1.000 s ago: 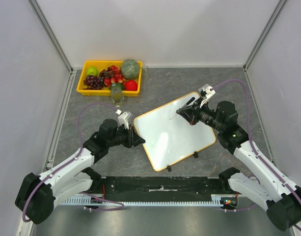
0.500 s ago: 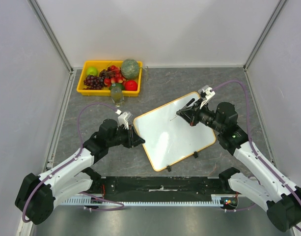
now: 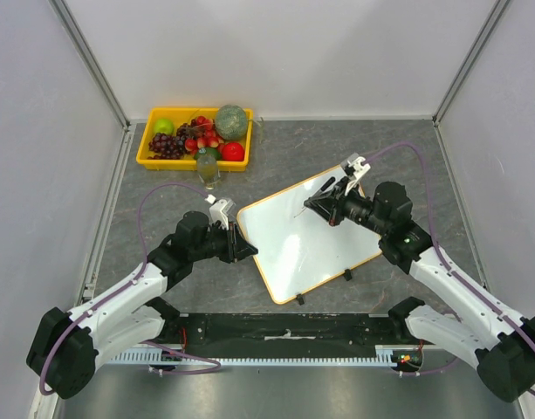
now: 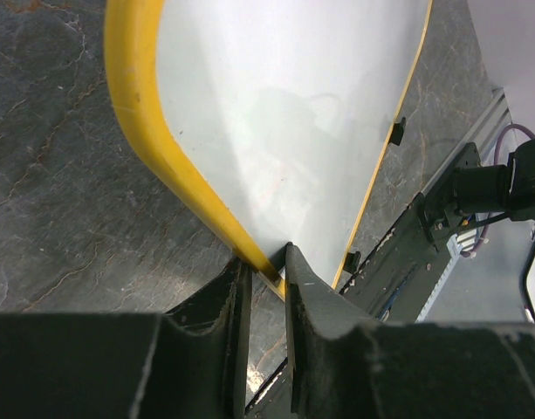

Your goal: Write a sentence on the whiteboard

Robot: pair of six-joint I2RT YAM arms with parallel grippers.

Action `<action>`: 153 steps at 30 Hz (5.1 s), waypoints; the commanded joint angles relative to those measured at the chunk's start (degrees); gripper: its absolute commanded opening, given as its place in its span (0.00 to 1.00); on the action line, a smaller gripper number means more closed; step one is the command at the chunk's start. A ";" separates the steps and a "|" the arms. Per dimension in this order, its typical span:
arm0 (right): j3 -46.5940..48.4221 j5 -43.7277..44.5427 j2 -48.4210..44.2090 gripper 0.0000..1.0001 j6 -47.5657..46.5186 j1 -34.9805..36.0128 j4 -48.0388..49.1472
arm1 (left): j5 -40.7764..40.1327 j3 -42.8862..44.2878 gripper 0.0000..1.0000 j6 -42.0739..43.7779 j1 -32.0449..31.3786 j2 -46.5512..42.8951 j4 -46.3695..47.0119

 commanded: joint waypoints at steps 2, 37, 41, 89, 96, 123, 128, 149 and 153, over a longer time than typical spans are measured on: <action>2.00 3.82 0.84 0.00 -1.74 4.35 5.27 | -4.72 0.62 0.22 4.49 0.82 0.31 -4.39; 6.75 21.13 15.26 0.00 -2.89 15.61 13.71 | -4.81 0.36 0.07 4.49 0.82 0.58 -4.48; 6.49 21.22 15.61 0.00 -3.06 15.70 13.80 | -4.90 0.27 0.03 4.57 0.82 0.40 -4.39; 7.80 21.40 17.01 0.00 -1.57 15.70 15.21 | -4.81 -0.60 0.02 4.84 0.91 0.49 -3.51; 4.56 23.85 17.63 0.00 -3.32 15.70 13.89 | -4.64 -0.52 0.02 4.75 0.74 0.23 -3.51; -3.01 24.13 14.64 0.00 -5.61 16.31 7.12 | -4.64 -0.52 0.02 4.93 0.82 0.49 -3.34; -3.09 23.16 15.08 0.00 -5.44 17.19 7.38 | -4.55 -0.52 0.02 4.84 0.82 0.49 -3.34; -0.81 24.74 9.55 0.00 3.26 17.54 14.06 | -4.64 -0.78 0.02 5.10 0.82 0.66 -3.43; -0.37 26.49 7.00 0.00 3.00 17.28 13.10 | -4.64 -0.87 0.02 5.01 0.82 0.31 -3.43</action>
